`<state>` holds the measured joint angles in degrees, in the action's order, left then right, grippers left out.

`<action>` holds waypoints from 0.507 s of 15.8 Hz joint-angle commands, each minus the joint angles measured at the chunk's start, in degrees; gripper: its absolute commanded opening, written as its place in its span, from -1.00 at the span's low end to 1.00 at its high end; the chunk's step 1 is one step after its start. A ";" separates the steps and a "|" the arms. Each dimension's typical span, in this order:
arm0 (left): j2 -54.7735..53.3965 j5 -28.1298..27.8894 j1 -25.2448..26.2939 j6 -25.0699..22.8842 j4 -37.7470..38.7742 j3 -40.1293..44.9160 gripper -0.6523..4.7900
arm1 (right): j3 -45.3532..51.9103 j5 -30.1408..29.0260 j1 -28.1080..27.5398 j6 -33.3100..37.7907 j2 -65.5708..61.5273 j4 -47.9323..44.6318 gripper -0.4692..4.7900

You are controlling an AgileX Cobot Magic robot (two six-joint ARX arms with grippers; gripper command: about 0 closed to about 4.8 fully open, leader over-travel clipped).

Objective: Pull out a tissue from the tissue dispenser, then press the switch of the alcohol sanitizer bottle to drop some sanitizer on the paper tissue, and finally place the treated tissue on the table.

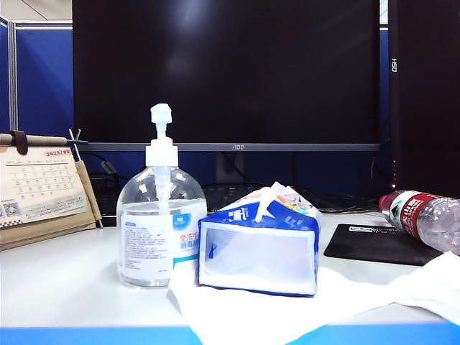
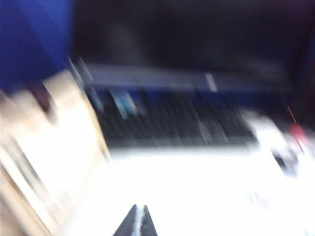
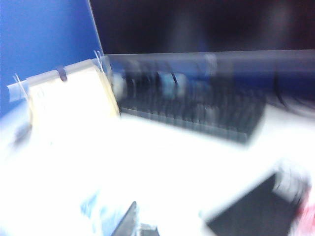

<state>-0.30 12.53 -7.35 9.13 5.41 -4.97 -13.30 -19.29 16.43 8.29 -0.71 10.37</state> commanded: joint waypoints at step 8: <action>-1.11 -0.04 0.04 -3.80 3.93 4.39 -0.78 | 13.16 18.18 -0.02 -0.35 -0.09 -2.60 -0.82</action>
<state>-1.28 14.28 -7.35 6.92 8.29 -0.64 -0.47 -1.89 16.38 10.96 -0.82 9.08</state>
